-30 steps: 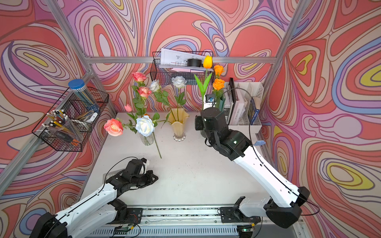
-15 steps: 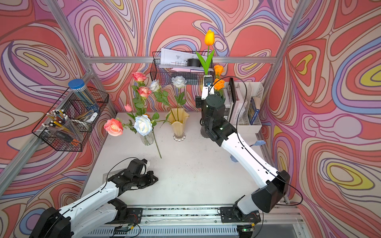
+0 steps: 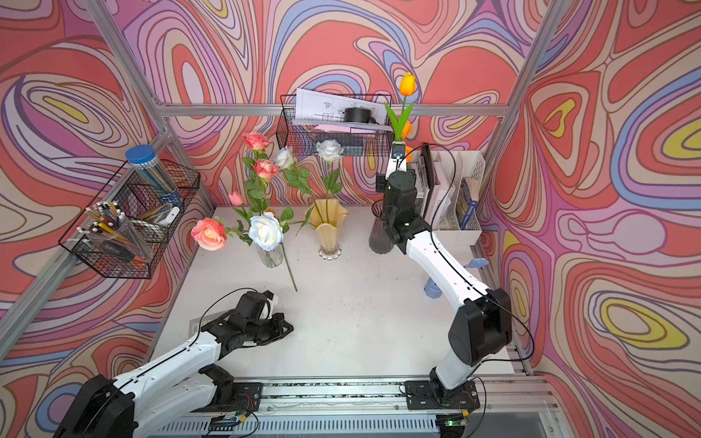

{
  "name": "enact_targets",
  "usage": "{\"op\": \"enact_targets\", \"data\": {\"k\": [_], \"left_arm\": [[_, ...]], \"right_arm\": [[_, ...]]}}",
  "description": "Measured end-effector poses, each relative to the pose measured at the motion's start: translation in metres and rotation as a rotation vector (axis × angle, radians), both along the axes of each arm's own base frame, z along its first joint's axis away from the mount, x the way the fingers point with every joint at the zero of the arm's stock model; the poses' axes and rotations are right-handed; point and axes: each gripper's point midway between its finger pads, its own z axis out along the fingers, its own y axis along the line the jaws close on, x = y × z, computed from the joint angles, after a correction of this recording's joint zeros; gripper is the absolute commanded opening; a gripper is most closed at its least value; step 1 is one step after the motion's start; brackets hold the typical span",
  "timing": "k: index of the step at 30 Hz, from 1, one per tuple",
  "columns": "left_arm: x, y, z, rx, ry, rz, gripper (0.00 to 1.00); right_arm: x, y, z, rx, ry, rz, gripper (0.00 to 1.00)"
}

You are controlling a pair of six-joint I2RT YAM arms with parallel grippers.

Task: Arrange the flowers in different vases according to their colors
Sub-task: Insert the flower into the vase.

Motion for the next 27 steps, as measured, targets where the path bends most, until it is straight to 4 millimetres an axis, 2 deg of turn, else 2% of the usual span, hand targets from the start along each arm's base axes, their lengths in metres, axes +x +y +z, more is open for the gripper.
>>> {"op": "enact_targets", "data": {"k": [3, 7, 12, 17, 18, 21, 22, 24, 27], "left_arm": [[0.001, -0.002, 0.003, -0.009, -0.016, -0.01, 0.0], [0.003, -0.003, 0.008, -0.02, -0.038, -0.018, 0.0], [0.003, -0.004, 0.012, -0.029, -0.057, -0.025, 0.0], [0.007, -0.006, 0.025, -0.043, -0.096, -0.029, 0.0], [0.008, -0.006, 0.028, -0.042, -0.101, -0.03, 0.0], [0.008, -0.005, 0.032, -0.036, -0.112, -0.029, 0.0], [0.007, -0.004, 0.033, -0.034, -0.113, -0.028, 0.0], [0.007, -0.002, 0.034, -0.025, -0.115, -0.025, 0.0], [0.006, 0.001, 0.036, -0.01, -0.118, -0.016, 0.0]], "right_arm": [[0.015, 0.003, -0.029, 0.002, 0.046, 0.006, 0.0], [0.026, 0.01, -0.06, 0.002, 0.091, 0.02, 0.0], [0.036, 0.013, -0.081, 0.015, 0.107, 0.021, 0.0], [0.043, 0.011, -0.111, 0.02, 0.151, 0.013, 0.0], [0.044, 0.01, -0.116, 0.023, 0.157, 0.011, 0.02], [0.043, 0.008, -0.124, 0.028, 0.172, 0.008, 0.34], [0.043, 0.008, -0.125, 0.028, 0.176, 0.009, 0.39], [0.042, 0.008, -0.126, 0.032, 0.177, 0.009, 0.48], [0.039, 0.008, -0.123, 0.039, 0.178, 0.015, 0.5]]}}
